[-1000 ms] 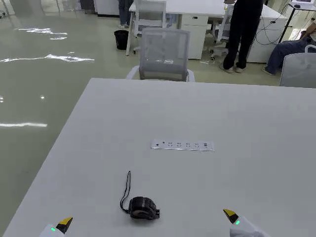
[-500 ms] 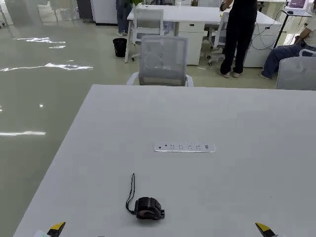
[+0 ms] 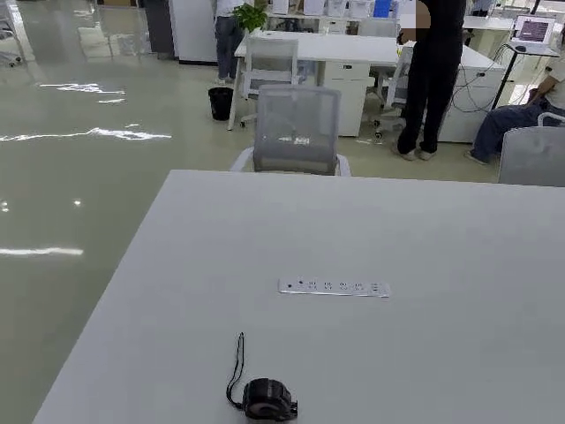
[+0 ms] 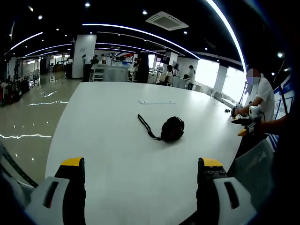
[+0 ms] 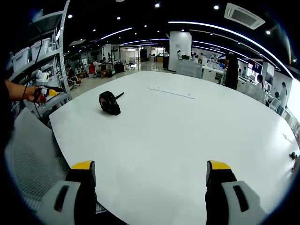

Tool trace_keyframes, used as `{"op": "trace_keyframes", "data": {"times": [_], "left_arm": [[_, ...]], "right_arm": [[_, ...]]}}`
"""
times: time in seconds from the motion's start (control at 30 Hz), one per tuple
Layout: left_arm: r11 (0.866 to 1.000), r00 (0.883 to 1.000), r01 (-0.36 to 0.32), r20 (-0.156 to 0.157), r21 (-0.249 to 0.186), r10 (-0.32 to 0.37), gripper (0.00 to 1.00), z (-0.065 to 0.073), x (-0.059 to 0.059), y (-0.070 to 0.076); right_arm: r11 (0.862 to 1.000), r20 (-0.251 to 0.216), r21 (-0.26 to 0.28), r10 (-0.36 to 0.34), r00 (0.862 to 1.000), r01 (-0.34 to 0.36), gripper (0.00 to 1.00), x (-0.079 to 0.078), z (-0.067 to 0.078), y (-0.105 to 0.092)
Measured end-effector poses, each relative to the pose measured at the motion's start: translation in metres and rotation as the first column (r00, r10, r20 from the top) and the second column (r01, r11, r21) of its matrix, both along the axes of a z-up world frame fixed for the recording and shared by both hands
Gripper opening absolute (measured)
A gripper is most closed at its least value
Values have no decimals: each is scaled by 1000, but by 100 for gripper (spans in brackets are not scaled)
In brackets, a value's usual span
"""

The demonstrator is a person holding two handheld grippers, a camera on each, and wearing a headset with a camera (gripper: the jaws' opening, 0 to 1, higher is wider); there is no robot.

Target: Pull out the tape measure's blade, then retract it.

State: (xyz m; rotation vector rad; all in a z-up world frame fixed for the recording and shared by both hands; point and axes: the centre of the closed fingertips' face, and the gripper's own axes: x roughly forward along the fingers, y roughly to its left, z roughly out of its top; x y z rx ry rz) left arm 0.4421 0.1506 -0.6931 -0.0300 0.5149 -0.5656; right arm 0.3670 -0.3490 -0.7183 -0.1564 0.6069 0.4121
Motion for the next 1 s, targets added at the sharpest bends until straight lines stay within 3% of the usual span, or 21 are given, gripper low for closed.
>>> {"op": "trace_keyframes", "data": {"times": [0.17,0.37,0.6,1.0], "left_arm": [[999,999,24,20,37,-25,99,2,1,-2],[999,999,32,13,29,-33,99,0,0,-3],[999,1000,29,3,21,-29,99,-4,-1,-5],[999,999,37,0,25,-37,99,-4,4,-5]], "right_arm": [[999,-5,14,-36,999,36,100,1,-3,-7],[999,-14,2,-33,999,33,100,-7,-9,-5],[999,-11,32,-44,999,44,100,-9,-3,-7],[999,-8,9,-49,999,49,100,-10,0,-13]]}}
